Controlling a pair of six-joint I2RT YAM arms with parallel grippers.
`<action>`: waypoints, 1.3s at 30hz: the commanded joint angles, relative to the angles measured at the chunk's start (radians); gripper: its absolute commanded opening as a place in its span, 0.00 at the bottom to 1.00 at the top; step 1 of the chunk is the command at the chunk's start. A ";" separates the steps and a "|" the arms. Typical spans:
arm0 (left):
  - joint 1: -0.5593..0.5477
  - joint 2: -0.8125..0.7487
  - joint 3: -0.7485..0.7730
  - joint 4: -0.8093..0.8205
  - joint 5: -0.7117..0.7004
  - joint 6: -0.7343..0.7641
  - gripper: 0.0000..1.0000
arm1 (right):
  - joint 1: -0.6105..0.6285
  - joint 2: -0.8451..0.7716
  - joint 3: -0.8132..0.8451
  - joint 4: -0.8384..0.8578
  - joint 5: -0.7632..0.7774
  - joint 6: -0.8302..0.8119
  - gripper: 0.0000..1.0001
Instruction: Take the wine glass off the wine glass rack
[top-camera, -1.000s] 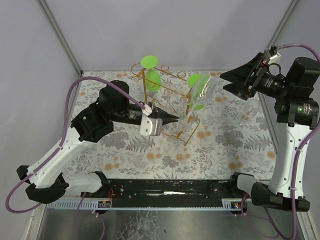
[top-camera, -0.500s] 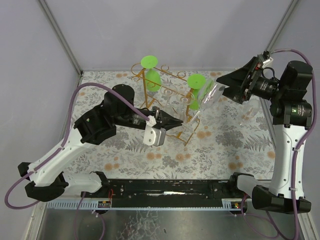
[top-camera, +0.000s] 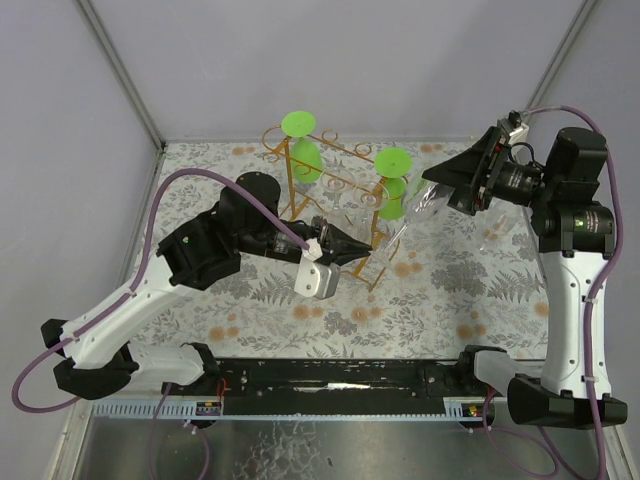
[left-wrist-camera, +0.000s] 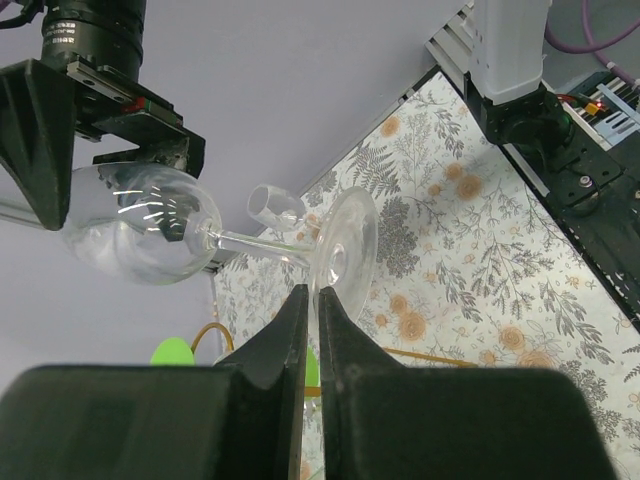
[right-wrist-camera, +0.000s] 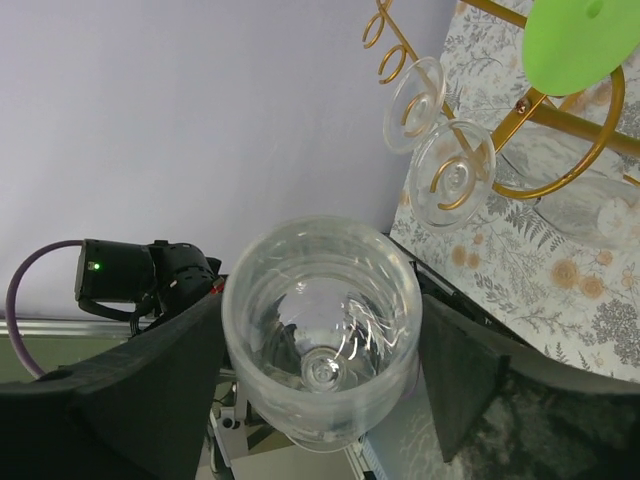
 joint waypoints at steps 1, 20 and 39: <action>-0.008 -0.004 -0.003 0.076 -0.018 0.043 0.00 | 0.009 -0.023 0.008 -0.032 -0.019 -0.041 0.75; -0.008 -0.015 0.020 0.301 -0.299 -0.379 0.87 | 0.009 0.188 0.745 -0.474 0.629 -0.355 0.30; 0.299 0.080 0.206 0.279 -0.402 -0.971 0.97 | 0.009 0.068 0.299 -0.100 1.288 -0.647 0.26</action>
